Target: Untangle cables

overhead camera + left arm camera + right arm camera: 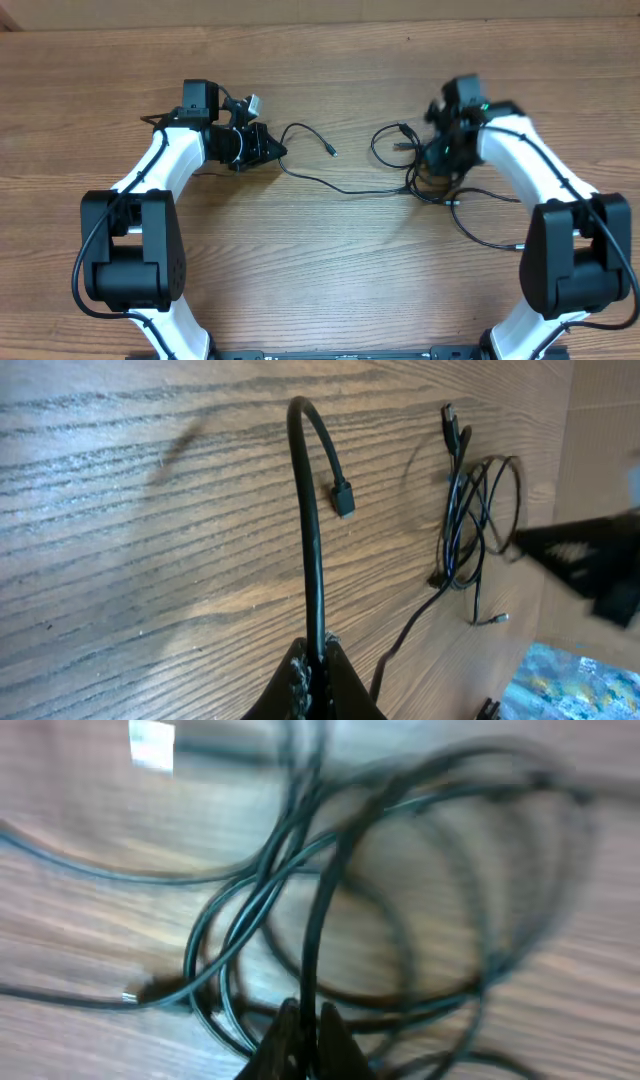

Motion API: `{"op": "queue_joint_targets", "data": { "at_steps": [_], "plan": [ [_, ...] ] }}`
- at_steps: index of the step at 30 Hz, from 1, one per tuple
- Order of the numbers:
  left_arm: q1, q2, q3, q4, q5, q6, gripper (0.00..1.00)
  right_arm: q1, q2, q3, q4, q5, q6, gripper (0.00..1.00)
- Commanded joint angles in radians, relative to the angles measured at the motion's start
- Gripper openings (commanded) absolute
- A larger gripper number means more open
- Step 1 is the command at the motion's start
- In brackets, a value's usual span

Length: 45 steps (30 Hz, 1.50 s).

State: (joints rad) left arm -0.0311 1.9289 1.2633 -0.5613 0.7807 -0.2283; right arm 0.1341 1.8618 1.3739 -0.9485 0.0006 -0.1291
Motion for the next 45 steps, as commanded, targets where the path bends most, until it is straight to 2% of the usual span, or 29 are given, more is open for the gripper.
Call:
{"op": "queue_joint_targets", "data": {
  "at_steps": [1,8,14,18,21,28,34,38,42,43,44,45],
  "plan": [
    [-0.002,-0.027,0.01,0.0,-0.004,0.023,0.04,-0.036,-0.032,0.162,-0.038,0.063,0.048,0.04],
    [-0.002,-0.027,0.01,0.001,-0.007,0.023,0.04,-0.146,-0.073,0.451,-0.169,0.147,0.112,0.04],
    [-0.002,-0.027,0.01,0.0,-0.03,0.023,0.04,-0.325,-0.117,0.555,-0.238,0.209,0.135,0.04],
    [-0.002,-0.027,0.01,0.0,-0.03,0.023,0.04,-0.51,-0.138,0.557,-0.241,0.198,0.174,0.04],
    [-0.002,-0.027,0.01,0.0,-0.03,0.023,0.04,-0.64,-0.135,0.556,-0.243,0.097,0.178,0.04],
    [-0.002,-0.027,0.01,-0.004,-0.03,0.023,0.04,-0.843,-0.12,0.513,-0.183,0.021,0.177,0.04],
    [-0.002,-0.027,0.01,-0.003,-0.03,0.023,0.04,-0.888,-0.051,0.375,-0.102,-0.056,0.178,0.04],
    [-0.002,-0.027,0.01,-0.003,-0.03,0.023,0.04,-0.864,-0.013,0.285,-0.039,-0.055,0.177,0.04],
    [-0.002,-0.027,0.01,-0.003,-0.03,0.023,0.04,-0.84,0.0,0.269,-0.025,-0.055,0.178,0.04],
    [-0.002,-0.027,0.01,-0.003,-0.03,0.023,0.04,-0.834,-0.001,0.272,-0.025,-0.055,0.178,0.08],
    [-0.002,-0.027,0.01,-0.003,-0.03,0.023,0.04,-0.829,-0.001,0.278,-0.029,-0.055,0.178,0.2],
    [-0.002,-0.027,0.01,-0.003,-0.03,0.023,0.04,-0.817,-0.001,0.285,-0.034,-0.061,0.177,0.46]
  ]
}}
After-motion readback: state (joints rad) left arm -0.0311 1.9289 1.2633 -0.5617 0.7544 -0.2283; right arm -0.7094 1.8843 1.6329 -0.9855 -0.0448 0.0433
